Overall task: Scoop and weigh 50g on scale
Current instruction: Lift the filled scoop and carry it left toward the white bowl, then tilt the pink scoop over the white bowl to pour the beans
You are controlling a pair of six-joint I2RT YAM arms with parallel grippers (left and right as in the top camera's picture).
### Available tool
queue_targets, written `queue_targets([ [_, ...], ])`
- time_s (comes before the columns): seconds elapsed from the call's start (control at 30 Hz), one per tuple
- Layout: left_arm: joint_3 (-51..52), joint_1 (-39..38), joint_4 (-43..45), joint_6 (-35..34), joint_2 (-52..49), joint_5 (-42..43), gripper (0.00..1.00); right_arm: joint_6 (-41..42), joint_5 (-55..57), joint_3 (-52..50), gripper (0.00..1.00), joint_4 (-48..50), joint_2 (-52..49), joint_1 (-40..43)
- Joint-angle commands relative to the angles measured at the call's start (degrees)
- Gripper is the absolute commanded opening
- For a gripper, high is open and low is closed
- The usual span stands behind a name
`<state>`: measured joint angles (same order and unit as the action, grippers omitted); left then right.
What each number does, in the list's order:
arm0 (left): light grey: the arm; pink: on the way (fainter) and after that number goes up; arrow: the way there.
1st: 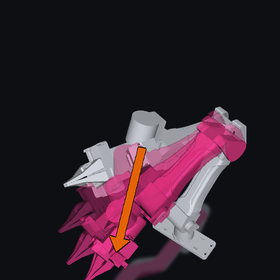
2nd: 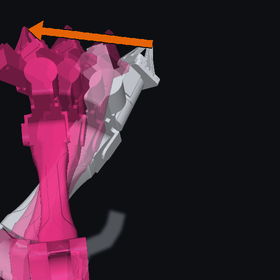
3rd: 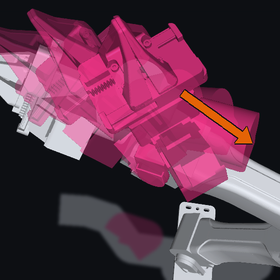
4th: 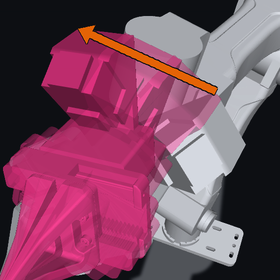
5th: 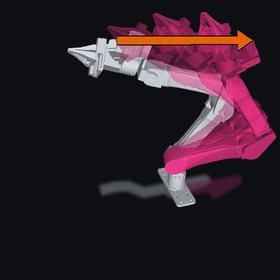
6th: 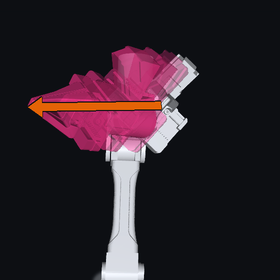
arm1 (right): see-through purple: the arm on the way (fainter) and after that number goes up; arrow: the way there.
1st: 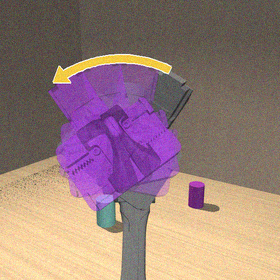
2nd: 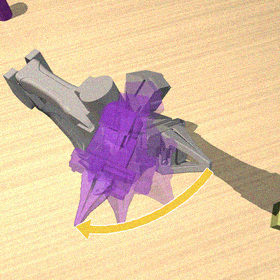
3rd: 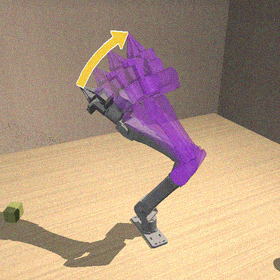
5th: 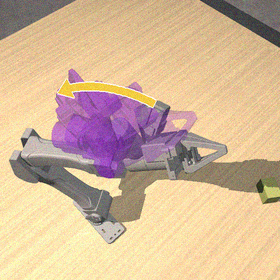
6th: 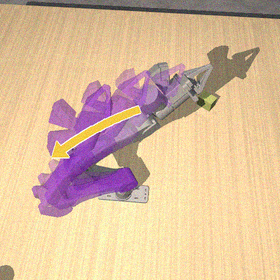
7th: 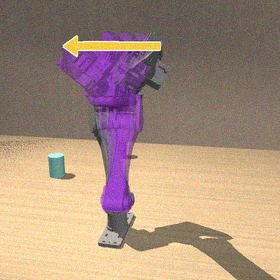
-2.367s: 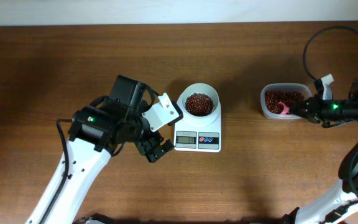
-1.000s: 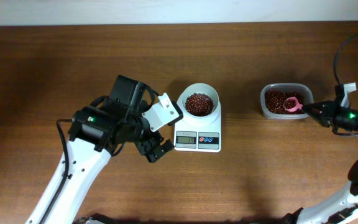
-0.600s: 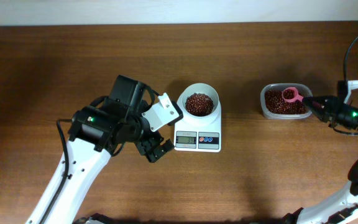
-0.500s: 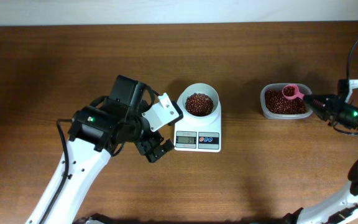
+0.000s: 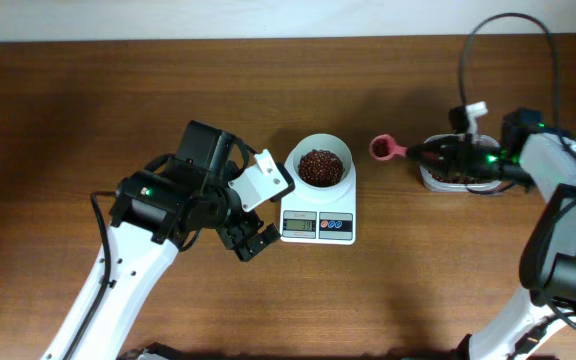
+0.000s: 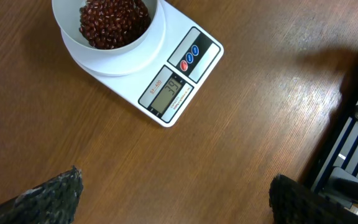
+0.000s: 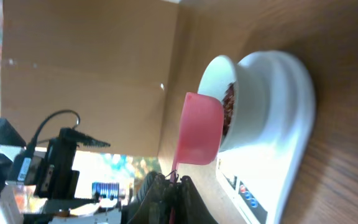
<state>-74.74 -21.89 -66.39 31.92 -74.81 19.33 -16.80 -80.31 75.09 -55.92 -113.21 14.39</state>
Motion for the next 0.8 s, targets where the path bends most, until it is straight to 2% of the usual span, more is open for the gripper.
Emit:
queue_targets([
  [0.0, 0.1, 0.2, 0.1, 0.7, -0.3, 0.9, 0.99, 0.6, -2.3, -0.2, 0.04, 1.1, -0.5, -4.5],
  [0.1, 0.1, 0.2, 0.1, 0.7, -0.3, 0.9, 0.99, 4.3, -2.2, -0.2, 0.04, 5.0, -0.5, -9.0],
  [0.23, 0.1, 0.2, 0.1, 0.7, -0.3, 0.8, 0.99, 5.1, 0.2, -0.2, 0.04, 10.0, -0.5, -13.3],
  [0.37, 0.1, 0.2, 0.1, 0.7, -0.3, 0.8, 0.99, 5.1, 11.8, 0.2, 0.04, 15.4, -0.3, -17.4],
  [0.67, 0.1, 0.2, 0.1, 0.7, -0.3, 0.8, 0.99, 5.0, 31.0, 7.3, 0.04, 15.5, 4.2, -22.8],
  [0.77, 0.1, 0.2, 0.1, 0.7, -0.3, 0.8, 0.99, 4.8, 40.7, 9.2, 0.04, 15.4, 6.8, -25.2],
])
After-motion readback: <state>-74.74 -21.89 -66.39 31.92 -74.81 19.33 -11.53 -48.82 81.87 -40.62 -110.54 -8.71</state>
